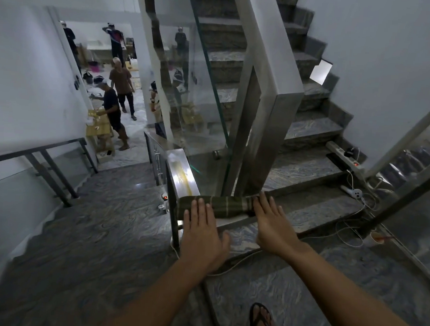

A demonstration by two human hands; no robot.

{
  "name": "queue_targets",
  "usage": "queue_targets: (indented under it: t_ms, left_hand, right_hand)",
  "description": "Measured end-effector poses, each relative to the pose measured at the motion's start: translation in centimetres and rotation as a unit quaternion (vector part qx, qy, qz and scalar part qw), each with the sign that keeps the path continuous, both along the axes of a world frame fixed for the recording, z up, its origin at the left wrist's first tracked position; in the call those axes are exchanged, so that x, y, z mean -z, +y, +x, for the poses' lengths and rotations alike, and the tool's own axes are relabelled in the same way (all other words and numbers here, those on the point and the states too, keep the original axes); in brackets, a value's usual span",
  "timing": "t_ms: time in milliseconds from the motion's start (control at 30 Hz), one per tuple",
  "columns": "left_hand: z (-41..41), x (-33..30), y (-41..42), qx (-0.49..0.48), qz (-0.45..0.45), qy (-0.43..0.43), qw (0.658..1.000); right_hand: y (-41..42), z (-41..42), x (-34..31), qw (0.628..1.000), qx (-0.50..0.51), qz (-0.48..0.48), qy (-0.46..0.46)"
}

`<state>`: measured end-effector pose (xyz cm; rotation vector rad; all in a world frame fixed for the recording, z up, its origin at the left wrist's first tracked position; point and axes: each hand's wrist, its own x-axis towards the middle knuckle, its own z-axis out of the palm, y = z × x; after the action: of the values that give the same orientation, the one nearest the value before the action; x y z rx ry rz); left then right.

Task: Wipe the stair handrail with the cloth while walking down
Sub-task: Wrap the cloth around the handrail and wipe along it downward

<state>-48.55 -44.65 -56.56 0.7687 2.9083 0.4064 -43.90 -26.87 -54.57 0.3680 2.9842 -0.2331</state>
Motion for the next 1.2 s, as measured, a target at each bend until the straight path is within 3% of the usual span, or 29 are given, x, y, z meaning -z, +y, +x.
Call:
queue_targets:
  t_ms: [200,333,433,600,833,1033,1200]
  left_hand:
    - [-0.9,-0.7,-0.7,0.013,-0.008,-0.014,1.000]
    - [-1.0,-1.6,-0.2,-0.008,0.010,-0.029,0.999]
    - [-1.6,-1.6,0.2,-0.028,0.014,-0.041,0.999]
    - [-2.0,-1.1,0.2,-0.023,-0.003,-0.055,0.998]
    - [-4.5,-0.7,-2.1,0.020,0.050,-0.019,0.998]
    - [-7.9,-1.7,-2.8,0.027,0.077,-0.073,0.994]
    - [-9.7,-2.0,-2.4,0.026,0.087,-0.083,0.992]
  right_hand:
    - [-0.2,-1.6,-0.1,0.997,0.066,0.030,0.013]
    - [-0.4,-1.3,-0.3,0.994,0.048,0.051,0.085]
    - [0.1,-1.2,-0.1,0.998,0.019,-0.006,0.057]
    - [1.5,-0.8,-0.2,0.999,-0.039,0.022,0.026]
    - [-2.0,1.2,0.5,0.999,-0.010,0.022,0.040]
    - [-6.1,2.3,1.1,0.998,-0.012,0.037,0.049]
    - [-6.6,1.0,-0.2,0.999,-0.036,0.014,0.003]
